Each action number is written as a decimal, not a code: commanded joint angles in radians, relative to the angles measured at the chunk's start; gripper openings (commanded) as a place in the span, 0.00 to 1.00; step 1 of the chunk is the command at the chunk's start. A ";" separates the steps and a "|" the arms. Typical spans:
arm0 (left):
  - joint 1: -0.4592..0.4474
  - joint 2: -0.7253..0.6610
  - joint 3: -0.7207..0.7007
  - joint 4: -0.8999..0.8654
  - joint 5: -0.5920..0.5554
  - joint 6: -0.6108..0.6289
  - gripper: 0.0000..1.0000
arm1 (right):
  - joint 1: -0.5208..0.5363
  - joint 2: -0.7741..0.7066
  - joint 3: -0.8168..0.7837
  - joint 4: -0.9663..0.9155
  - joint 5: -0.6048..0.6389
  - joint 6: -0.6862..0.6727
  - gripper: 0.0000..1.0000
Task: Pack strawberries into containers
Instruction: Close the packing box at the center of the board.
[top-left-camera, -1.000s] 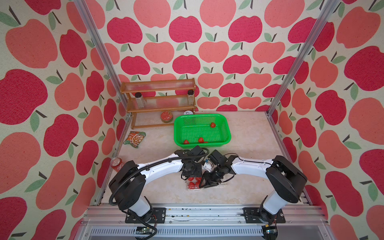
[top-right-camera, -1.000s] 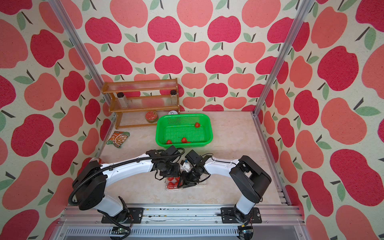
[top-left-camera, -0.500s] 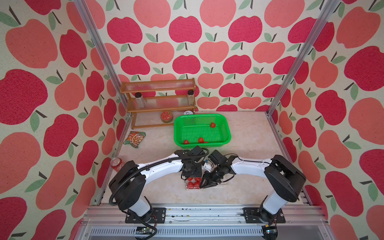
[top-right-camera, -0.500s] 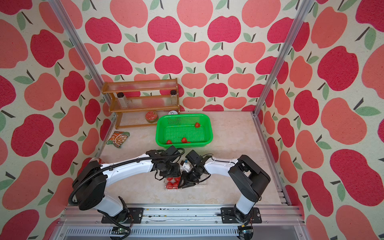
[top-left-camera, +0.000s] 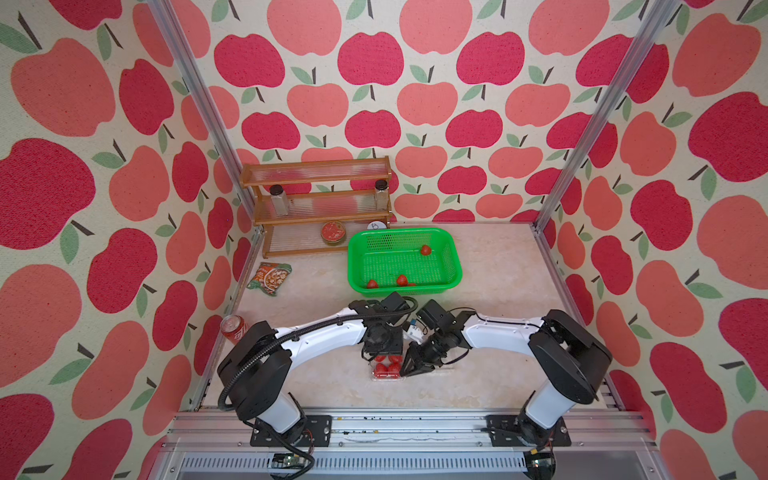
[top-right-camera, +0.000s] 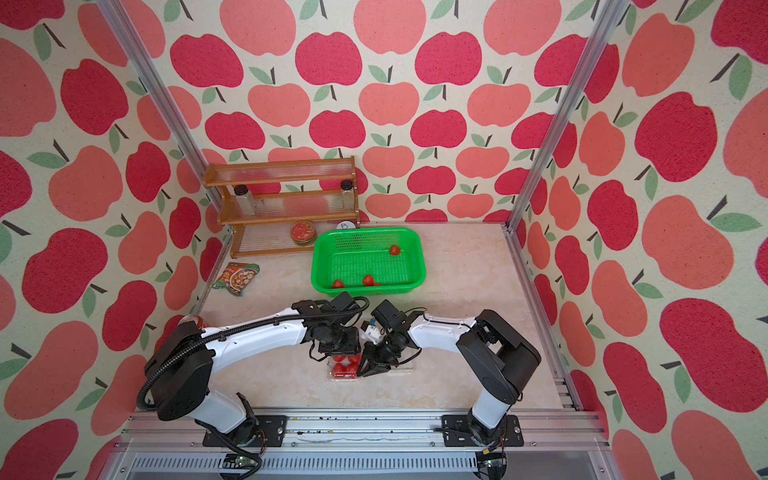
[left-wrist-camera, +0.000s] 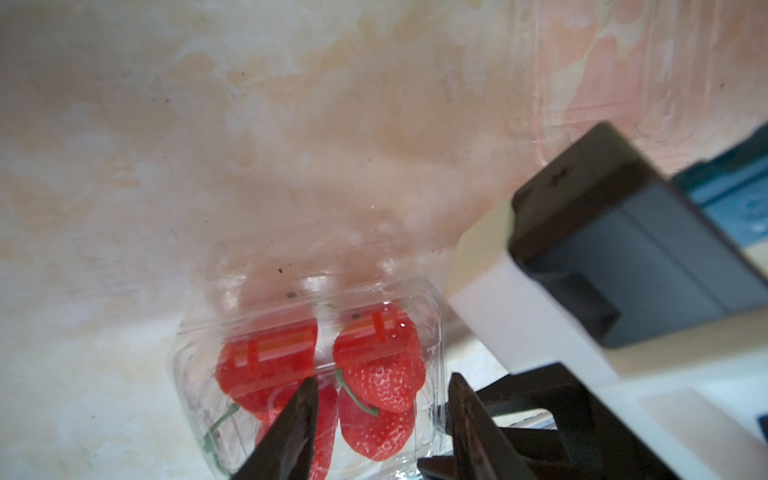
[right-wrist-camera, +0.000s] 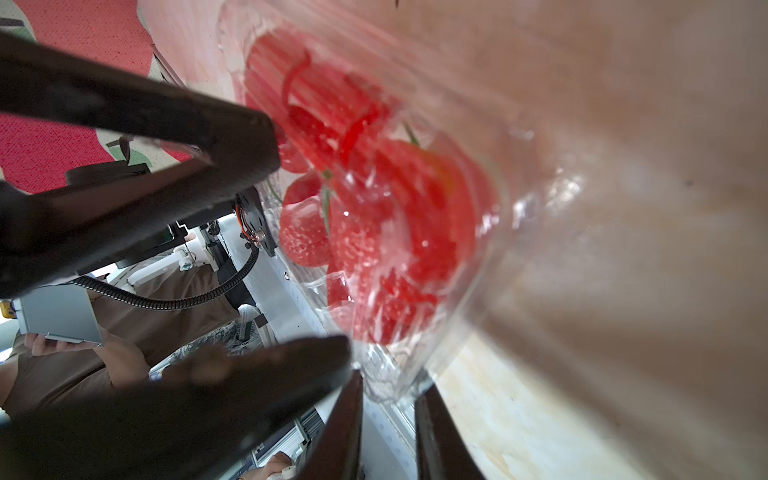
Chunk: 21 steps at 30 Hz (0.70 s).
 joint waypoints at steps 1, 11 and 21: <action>0.005 -0.021 -0.017 -0.033 0.004 -0.013 0.49 | -0.002 0.021 -0.009 0.003 -0.006 0.005 0.22; 0.005 -0.028 -0.029 -0.026 0.002 -0.019 0.49 | -0.001 0.025 -0.009 0.006 -0.004 0.010 0.28; 0.007 -0.051 -0.045 -0.047 0.001 -0.023 0.49 | 0.025 -0.010 0.017 -0.035 -0.012 0.004 0.58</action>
